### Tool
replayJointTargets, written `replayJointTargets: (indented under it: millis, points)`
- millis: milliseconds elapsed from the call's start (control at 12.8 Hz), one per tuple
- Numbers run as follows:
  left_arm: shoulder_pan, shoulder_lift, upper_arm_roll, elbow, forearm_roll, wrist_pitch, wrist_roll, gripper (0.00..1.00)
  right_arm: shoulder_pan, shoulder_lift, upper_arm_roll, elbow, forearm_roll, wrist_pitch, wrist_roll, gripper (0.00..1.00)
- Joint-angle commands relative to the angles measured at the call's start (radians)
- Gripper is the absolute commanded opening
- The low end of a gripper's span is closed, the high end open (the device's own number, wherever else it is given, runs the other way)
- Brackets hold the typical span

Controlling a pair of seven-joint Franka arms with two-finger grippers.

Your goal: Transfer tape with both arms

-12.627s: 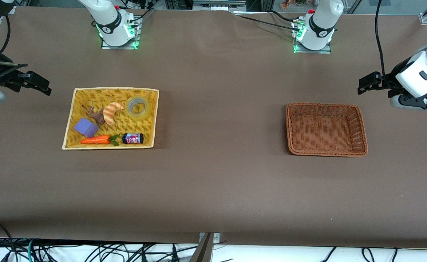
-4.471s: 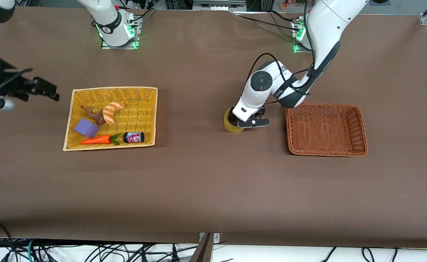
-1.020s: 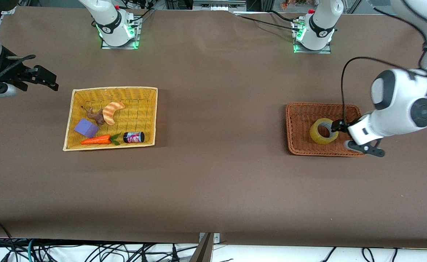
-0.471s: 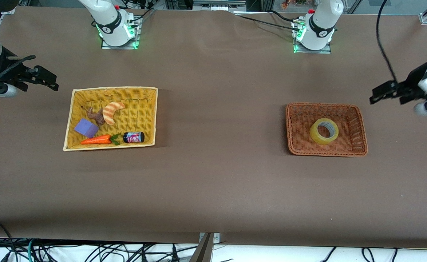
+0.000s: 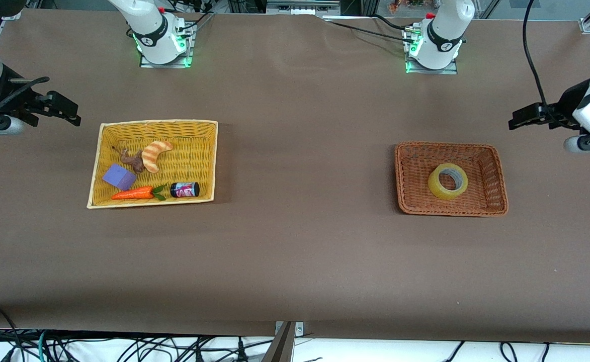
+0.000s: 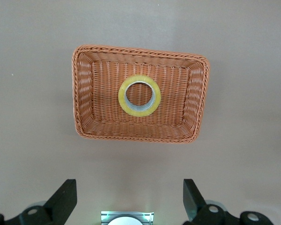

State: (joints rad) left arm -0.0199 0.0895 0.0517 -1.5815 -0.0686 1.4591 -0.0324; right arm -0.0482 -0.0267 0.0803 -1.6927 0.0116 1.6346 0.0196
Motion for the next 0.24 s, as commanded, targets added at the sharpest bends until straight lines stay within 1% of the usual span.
replayJointTargets:
  millis: [0, 157]
  points:
    - [-0.006, 0.001, 0.000, 0.008, -0.017, 0.026, -0.011, 1.00, -0.013, 0.005, 0.003, 0.019, 0.018, -0.019, -0.017, 1.00]
    - [-0.005, 0.018, -0.001, 0.017, -0.026, 0.030, -0.011, 1.00, -0.013, 0.005, 0.001, 0.018, 0.018, -0.019, -0.015, 1.00]
